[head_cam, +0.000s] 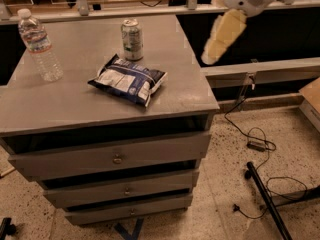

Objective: Move 7up can near water bottle

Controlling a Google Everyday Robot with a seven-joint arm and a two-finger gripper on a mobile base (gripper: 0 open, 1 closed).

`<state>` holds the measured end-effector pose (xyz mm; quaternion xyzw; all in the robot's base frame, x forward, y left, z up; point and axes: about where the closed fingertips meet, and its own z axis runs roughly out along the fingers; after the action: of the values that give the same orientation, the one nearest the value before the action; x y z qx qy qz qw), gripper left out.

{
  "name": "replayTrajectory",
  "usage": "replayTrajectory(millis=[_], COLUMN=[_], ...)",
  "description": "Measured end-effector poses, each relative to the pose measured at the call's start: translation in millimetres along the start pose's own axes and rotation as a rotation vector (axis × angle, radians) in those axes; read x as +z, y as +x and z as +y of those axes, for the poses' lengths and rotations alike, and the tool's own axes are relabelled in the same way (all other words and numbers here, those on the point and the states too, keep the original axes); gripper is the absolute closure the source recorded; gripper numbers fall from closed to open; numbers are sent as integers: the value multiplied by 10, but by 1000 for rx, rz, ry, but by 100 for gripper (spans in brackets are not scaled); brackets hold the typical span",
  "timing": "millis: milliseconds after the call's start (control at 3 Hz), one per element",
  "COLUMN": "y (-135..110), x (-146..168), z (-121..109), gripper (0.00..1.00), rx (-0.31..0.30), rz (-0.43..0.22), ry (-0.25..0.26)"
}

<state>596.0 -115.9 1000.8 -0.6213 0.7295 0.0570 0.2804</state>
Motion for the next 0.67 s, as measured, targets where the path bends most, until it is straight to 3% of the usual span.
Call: replayTrajectory(millis=[333, 667], y=[-523, -543], x=[550, 438], z=[-537, -568], gripper=[0, 0], rx=[116, 100], rz=[-102, -115], ry=[-46, -24])
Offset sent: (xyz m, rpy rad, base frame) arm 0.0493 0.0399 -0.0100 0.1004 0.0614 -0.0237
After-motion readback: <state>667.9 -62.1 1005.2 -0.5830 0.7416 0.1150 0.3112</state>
